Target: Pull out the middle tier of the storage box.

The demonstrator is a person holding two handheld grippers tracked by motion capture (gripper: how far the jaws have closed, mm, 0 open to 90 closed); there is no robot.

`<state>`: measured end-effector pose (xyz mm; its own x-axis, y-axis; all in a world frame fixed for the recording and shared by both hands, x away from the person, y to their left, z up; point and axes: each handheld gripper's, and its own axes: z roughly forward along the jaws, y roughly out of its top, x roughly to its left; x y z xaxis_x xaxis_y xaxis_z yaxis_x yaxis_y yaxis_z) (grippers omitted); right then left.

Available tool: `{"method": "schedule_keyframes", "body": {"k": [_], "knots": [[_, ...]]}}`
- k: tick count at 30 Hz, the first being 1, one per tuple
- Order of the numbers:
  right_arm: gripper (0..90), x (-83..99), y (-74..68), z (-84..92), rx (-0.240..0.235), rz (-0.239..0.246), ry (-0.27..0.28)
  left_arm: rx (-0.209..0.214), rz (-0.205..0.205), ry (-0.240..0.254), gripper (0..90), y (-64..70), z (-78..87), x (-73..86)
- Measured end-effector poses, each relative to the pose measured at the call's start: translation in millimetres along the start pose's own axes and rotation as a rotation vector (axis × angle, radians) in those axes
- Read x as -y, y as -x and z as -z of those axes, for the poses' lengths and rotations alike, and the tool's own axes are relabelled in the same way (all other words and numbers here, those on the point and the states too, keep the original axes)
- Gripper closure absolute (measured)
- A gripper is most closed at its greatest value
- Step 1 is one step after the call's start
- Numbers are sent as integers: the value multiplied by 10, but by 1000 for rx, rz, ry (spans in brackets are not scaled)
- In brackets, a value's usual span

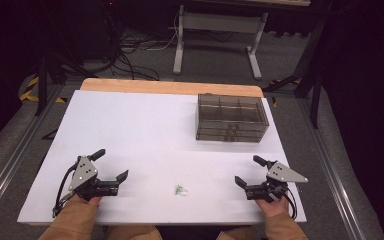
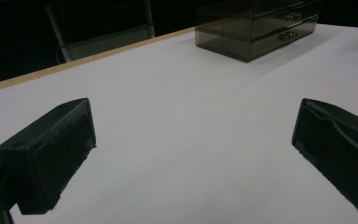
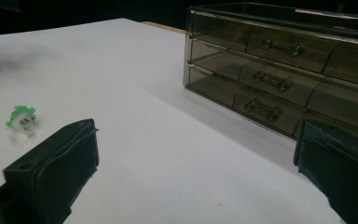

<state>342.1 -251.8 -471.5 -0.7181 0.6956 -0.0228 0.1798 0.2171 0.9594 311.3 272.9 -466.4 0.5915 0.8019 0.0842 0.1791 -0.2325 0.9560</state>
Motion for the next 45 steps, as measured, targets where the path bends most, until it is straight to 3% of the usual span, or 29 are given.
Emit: {"method": "schedule_keyframes", "body": {"k": [7,13,18,36,42,45], "knots": [[0,-81,3,-27,20,10,-18,-2,1,1,5,-1,-5,1],[0,-184,0,-130,2,-11,-104,1,-1,0,5,-3,-6,0],[0,-250,25,-164,-23,-41,-142,2,-2,0,5,-3,-6,0],[0,-363,19,-320,-53,-10,-165,4,0,-5,4,-6,-7,-2],[0,-403,-54,-403,-56,49,-171,8,3,-5,4,-7,-7,-2],[0,-422,-62,-441,-57,54,-166,8,5,-5,4,-9,-6,-2]]}}
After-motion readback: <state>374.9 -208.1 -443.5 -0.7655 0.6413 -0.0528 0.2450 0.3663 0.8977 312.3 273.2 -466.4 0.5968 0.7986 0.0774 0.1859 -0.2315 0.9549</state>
